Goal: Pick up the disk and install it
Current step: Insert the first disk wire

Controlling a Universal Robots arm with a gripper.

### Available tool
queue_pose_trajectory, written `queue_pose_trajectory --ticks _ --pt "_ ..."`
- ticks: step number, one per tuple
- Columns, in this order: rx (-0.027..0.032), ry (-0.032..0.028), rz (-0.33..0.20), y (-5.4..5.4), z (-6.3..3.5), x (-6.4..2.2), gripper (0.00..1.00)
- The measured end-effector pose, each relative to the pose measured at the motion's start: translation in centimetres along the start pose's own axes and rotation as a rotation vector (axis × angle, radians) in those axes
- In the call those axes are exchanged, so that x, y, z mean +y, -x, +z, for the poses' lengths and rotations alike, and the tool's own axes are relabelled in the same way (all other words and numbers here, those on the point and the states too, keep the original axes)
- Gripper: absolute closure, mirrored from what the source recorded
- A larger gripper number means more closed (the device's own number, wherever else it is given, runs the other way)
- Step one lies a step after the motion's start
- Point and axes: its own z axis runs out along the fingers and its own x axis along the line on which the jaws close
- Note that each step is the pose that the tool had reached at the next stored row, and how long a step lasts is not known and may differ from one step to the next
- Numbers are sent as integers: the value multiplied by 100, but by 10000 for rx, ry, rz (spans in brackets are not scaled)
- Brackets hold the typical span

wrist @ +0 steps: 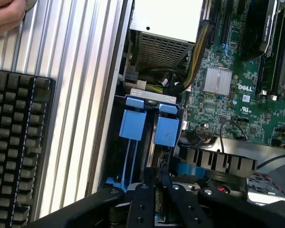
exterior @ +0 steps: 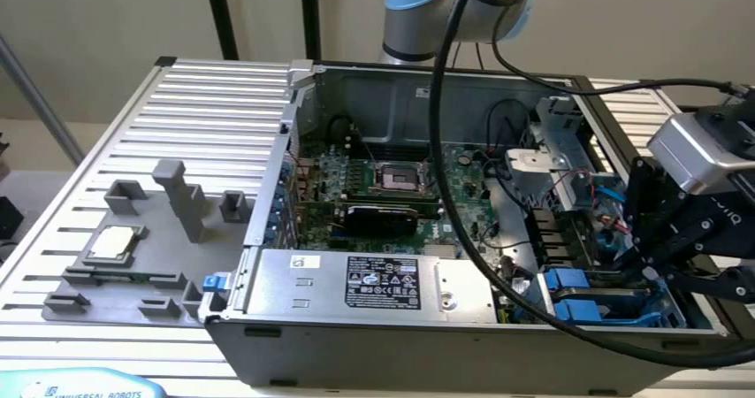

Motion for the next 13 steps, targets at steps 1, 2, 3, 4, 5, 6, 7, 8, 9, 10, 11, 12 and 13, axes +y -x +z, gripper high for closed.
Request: queue_pose_trajectory --ticks 1,2,3,4,5,6,7,8,9,10,11,12,13 --pt "14 3 1 28 2 1 84" --pt "30 5 1 55 3 1 84" --pt "44 8 2 80 5 0 84" --pt "55 9 3 103 7 -1 84" --pt "65 11 5 124 7 -1 84" --pt "69 11 9 140 9 -2 84" --pt "74 11 19 149 10 -3 84" --pt "84 12 48 151 10 -3 84" --pt "100 11 103 150 11 -3 84" --pt "128 11 184 151 11 -3 84" --pt "154 10 285 151 10 -4 84" --pt "179 8 394 151 11 -3 84" --pt "206 7 502 151 11 -3 84"
